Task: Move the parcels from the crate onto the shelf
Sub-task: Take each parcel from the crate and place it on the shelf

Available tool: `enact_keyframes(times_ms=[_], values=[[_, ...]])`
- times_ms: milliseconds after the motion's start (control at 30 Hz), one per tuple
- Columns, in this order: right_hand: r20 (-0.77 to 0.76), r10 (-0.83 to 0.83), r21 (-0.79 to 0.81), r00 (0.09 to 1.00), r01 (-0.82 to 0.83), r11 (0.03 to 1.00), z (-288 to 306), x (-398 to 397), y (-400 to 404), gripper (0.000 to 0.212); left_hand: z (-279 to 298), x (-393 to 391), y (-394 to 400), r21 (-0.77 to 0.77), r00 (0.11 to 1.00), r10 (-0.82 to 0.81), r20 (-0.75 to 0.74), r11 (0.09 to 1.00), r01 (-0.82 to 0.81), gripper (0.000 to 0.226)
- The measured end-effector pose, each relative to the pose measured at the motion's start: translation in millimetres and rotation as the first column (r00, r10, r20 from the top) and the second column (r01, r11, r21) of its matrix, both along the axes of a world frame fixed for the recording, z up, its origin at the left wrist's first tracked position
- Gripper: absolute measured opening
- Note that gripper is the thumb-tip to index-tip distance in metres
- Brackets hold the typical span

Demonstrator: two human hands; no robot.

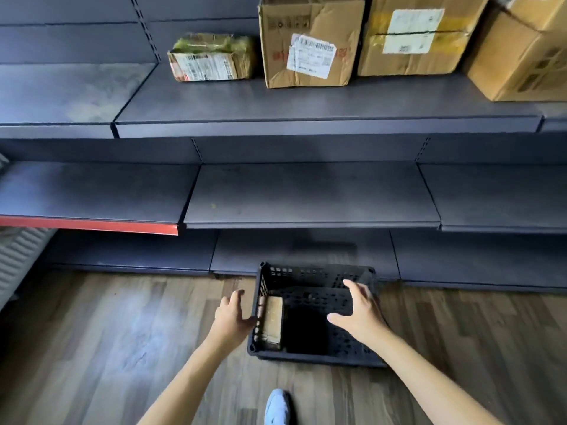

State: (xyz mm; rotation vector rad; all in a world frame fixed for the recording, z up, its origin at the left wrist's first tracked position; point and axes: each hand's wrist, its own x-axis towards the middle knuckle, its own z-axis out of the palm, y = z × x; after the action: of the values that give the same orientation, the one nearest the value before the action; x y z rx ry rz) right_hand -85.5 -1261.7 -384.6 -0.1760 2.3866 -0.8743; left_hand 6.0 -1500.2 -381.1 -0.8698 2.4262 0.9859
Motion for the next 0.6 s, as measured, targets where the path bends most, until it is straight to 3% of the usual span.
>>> enact_keyframes(times_ms=[367, 600], values=[[0.203, -0.105, 0.129, 0.973, 0.080, 0.988, -202, -6, -46, 0.080, -181, -43, -26, 0.058, 0.966, -0.121, 0.229, 0.992, 0.110, 0.063], [0.298, -0.161, 0.064, 0.941, 0.148, 0.987, -362, -19, -76, 0.071, -332, -90, -21, -0.022, 0.924, -0.247, 0.293, 0.964, 0.265, 0.072]])
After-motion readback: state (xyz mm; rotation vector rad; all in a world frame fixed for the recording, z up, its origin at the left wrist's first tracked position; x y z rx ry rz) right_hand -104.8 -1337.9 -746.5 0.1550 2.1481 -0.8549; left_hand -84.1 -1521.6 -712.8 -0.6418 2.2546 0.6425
